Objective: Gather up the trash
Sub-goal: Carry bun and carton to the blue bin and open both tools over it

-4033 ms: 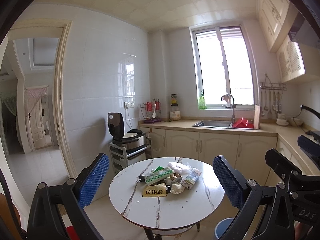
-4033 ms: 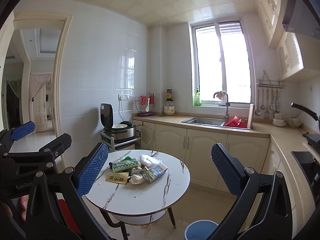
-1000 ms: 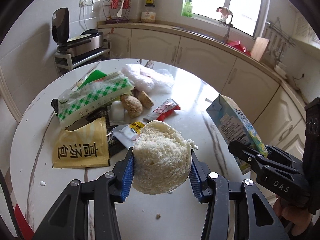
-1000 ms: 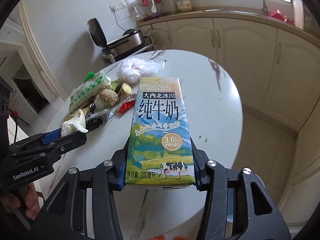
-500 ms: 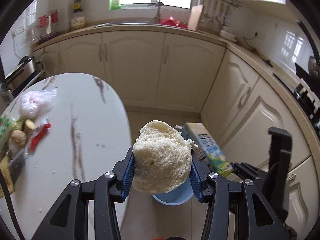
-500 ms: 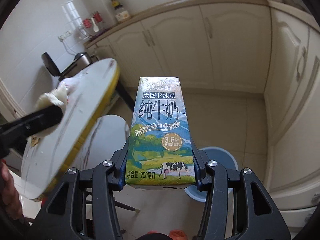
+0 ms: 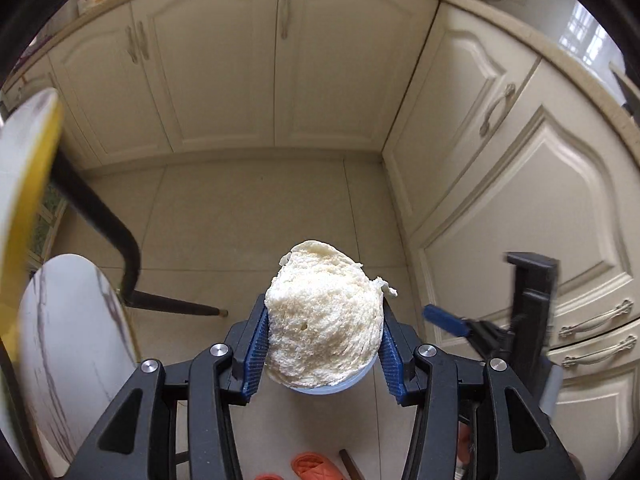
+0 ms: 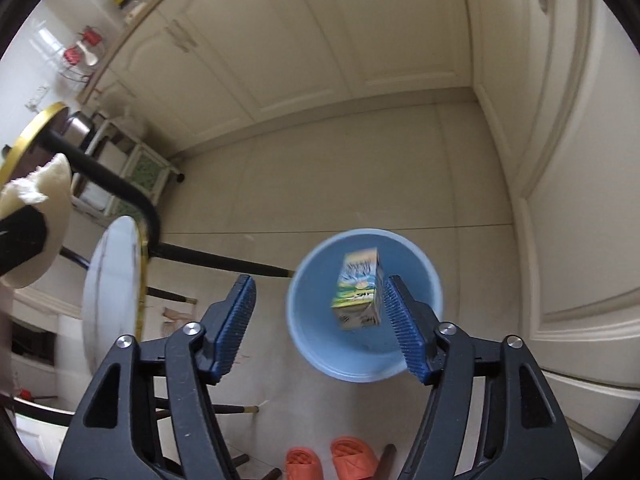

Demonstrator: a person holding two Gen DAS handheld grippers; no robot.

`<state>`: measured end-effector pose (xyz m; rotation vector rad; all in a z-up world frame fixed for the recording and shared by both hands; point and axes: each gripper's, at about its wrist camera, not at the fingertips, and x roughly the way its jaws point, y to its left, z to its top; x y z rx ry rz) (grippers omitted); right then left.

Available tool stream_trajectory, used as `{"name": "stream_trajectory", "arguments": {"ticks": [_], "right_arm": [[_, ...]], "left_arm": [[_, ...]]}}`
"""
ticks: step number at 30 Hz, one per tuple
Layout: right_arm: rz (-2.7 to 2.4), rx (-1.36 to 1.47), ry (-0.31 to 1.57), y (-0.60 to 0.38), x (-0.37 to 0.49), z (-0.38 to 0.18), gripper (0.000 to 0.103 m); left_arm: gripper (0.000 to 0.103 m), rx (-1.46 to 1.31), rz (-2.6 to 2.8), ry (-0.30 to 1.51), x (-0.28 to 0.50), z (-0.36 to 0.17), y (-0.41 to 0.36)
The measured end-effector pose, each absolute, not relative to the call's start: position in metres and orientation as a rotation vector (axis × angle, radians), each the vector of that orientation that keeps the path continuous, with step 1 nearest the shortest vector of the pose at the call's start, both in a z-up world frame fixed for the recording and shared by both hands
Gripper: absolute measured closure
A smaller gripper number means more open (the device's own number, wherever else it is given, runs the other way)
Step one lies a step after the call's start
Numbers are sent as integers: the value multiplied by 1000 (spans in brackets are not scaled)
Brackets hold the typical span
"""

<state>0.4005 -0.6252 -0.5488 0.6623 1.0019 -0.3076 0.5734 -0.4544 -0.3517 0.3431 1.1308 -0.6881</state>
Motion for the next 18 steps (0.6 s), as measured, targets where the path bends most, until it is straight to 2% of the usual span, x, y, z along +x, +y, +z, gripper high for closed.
{"name": "stream_trajectory", "arguments": {"ticks": [6, 8, 9, 15, 18], "right_arm": [[-355, 709, 984, -638, 377, -542, 22], [-365, 698, 976, -642, 372, -537, 18], [-366, 695, 970, -644, 370, -534, 18], [-354, 670, 920, -640, 360, -503, 18], [-332, 653, 874, -632, 351, -477, 18]], "left_arm": [[52, 398, -673, 1180, 601, -395, -502], [42, 410, -672, 1171, 601, -397, -514], [40, 414, -668, 1163, 604, -397, -520], [39, 404, -645, 1080, 608, -372, -533], [33, 412, -601, 988, 601, -342, -529]]}}
